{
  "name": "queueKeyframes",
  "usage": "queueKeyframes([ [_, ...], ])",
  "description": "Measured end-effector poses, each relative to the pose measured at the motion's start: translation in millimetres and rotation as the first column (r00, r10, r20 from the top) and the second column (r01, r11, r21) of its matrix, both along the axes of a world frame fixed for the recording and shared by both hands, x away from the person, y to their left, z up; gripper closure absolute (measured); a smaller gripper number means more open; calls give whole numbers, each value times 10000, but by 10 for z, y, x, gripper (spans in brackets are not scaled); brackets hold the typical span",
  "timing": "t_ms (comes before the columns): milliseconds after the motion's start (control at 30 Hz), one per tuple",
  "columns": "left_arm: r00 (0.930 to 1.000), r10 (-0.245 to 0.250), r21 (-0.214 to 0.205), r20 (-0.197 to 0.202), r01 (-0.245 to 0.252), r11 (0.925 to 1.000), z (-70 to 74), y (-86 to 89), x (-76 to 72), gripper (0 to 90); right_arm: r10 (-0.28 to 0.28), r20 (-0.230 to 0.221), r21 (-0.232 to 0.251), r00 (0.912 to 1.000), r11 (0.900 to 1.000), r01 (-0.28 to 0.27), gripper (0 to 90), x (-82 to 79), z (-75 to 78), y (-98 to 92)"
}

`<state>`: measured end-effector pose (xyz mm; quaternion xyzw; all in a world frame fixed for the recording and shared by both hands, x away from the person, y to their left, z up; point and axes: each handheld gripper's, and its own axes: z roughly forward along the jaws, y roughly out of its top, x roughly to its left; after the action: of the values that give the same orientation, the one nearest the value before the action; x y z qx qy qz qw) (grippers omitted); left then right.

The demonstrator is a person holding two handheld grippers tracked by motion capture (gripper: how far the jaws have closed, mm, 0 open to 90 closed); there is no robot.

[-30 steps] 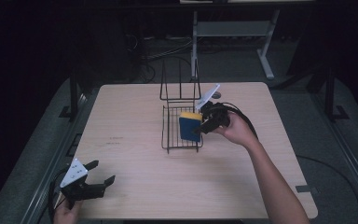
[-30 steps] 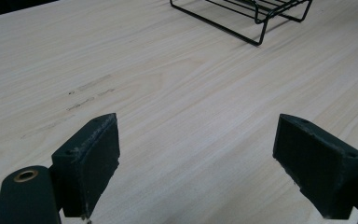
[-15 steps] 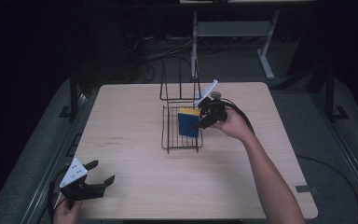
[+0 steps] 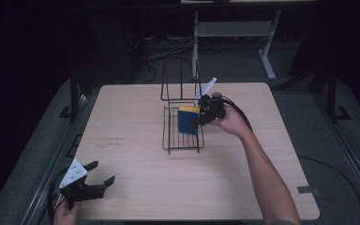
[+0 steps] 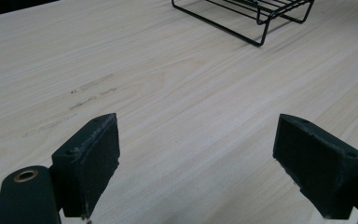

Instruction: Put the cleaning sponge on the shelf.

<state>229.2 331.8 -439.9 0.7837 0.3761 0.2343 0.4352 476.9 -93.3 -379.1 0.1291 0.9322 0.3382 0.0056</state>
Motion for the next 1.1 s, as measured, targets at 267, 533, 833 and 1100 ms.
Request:
queueKeyframes([
  [267,10000,25,6,19,-25,10000,5,5,2,141,10,-396,-214,9992,9998,-18,535,24,-128,47],
  [533,10000,20,-17,1,-20,10000,2,-2,1,141,24,-340,-227,9994,9997,-31,542,31,-137,56],
  [833,10000,18,-9,5,-18,10000,3,4,3,141,-76,-348,-309,9994,9995,65,479,18,-122,45],
  [1100,10000,31,16,18,-31,10000,8,5,-2,141,-211,-327,-247,9992,9995,203,424,13,-87,12],
])
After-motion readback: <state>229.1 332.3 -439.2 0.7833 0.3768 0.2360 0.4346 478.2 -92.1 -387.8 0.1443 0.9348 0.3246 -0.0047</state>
